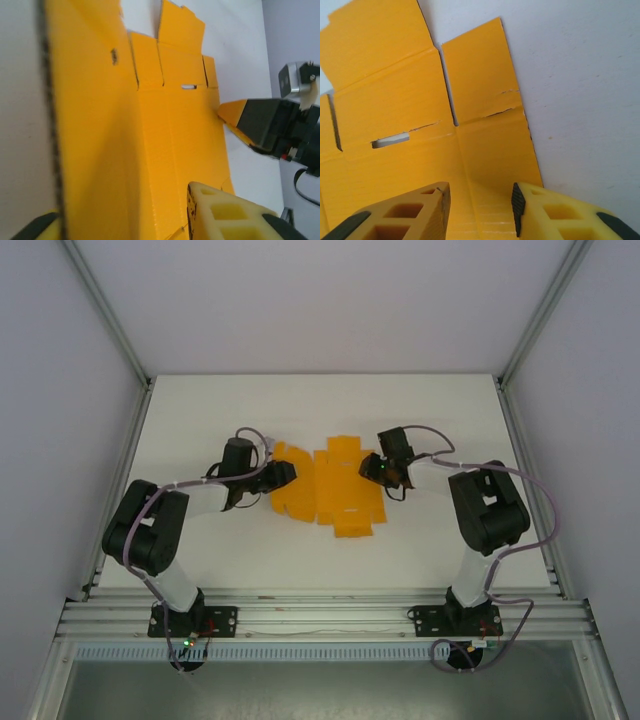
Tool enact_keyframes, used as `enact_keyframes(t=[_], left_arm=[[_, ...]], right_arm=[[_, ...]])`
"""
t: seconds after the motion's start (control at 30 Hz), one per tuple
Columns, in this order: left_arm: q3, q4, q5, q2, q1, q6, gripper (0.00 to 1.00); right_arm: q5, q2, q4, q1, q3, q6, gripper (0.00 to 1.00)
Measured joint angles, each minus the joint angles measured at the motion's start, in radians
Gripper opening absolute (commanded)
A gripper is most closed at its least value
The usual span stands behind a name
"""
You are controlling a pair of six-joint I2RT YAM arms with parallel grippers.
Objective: Assemble paper box
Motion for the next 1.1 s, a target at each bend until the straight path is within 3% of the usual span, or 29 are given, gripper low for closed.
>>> enact_keyframes(t=[0.07,0.13,0.2,0.33,0.47,0.77,0.93,1.1], left_arm=[[0.012,-0.010,-0.009,-0.002,-0.010,0.010,0.16],[0.021,-0.029,-0.025,-0.011,-0.015,0.012,0.00],[0.035,-0.052,-0.039,-0.030,-0.019,0.020,0.00],[0.079,-0.092,-0.053,-0.100,-0.021,0.033,0.00],[0.124,-0.091,-0.051,-0.198,-0.021,0.039,0.00],[0.176,-0.010,0.037,-0.362,-0.021,0.008,0.00],[0.176,0.033,0.071,-0.399,-0.021,-0.017,0.00],[0.175,0.062,0.080,-0.411,-0.021,-0.031,0.00]], right_arm=[[-0.007,-0.011,0.000,-0.013,-0.007,-0.006,0.48],[-0.018,-0.040,-0.004,-0.034,-0.026,-0.013,0.53],[-0.041,-0.087,-0.013,-0.060,-0.042,-0.024,0.61],[-0.092,-0.218,-0.023,-0.132,-0.051,-0.061,0.87],[-0.209,-0.346,-0.015,-0.209,-0.052,-0.112,0.94],[-0.650,-0.402,0.106,-0.396,-0.077,-0.130,0.85],[-0.839,-0.393,0.197,-0.415,-0.077,-0.096,0.76],[-0.934,-0.391,0.239,-0.415,-0.082,-0.084,0.52]])
